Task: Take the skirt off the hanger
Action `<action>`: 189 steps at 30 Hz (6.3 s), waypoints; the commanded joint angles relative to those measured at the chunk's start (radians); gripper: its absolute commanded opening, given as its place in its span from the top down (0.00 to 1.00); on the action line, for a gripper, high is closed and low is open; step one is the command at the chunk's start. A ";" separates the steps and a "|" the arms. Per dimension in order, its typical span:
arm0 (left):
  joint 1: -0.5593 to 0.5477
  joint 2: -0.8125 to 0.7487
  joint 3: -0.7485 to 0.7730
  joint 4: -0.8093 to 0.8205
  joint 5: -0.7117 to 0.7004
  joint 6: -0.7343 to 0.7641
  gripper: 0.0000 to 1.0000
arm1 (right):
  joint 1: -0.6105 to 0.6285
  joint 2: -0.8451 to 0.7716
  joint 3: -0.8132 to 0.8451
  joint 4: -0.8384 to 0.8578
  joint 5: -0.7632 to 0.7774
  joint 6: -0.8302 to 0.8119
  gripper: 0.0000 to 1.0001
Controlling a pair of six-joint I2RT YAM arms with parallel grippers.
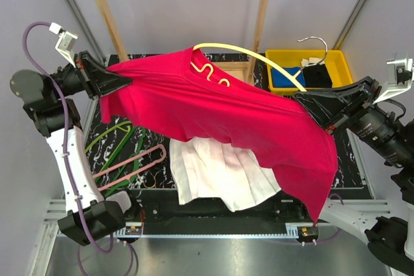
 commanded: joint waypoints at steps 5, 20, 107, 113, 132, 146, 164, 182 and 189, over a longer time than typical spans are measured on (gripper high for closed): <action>0.177 0.177 0.151 -0.660 -0.107 0.614 1.00 | 0.074 -0.210 0.280 0.151 0.342 -0.148 1.00; -0.536 0.077 0.105 -1.139 -0.475 1.067 1.00 | 0.191 -0.199 -0.040 0.439 0.351 -0.156 1.00; -0.710 0.295 0.384 0.112 0.086 -0.050 1.00 | 0.240 0.321 0.022 0.310 -0.085 -0.104 0.98; -0.641 0.278 0.436 0.099 0.092 -0.059 1.00 | 0.240 0.270 -0.117 0.310 0.028 -0.093 0.70; -0.310 0.241 0.468 0.098 0.086 -0.054 1.00 | 0.240 0.072 -0.377 0.313 0.221 -0.082 0.00; -0.316 0.243 0.607 0.010 0.097 -0.030 1.00 | 0.229 0.088 -0.639 0.367 0.144 -0.066 0.13; -0.054 0.232 0.436 0.259 0.098 -0.133 1.00 | 0.229 -0.218 -0.673 0.211 0.431 -0.021 1.00; 0.624 -0.111 -0.445 0.389 0.104 -0.151 1.00 | 0.229 0.112 -0.498 0.330 0.201 -0.004 1.00; 0.775 -0.354 -0.759 0.475 0.106 -0.099 1.00 | 0.229 0.210 -0.461 0.373 0.106 0.040 1.00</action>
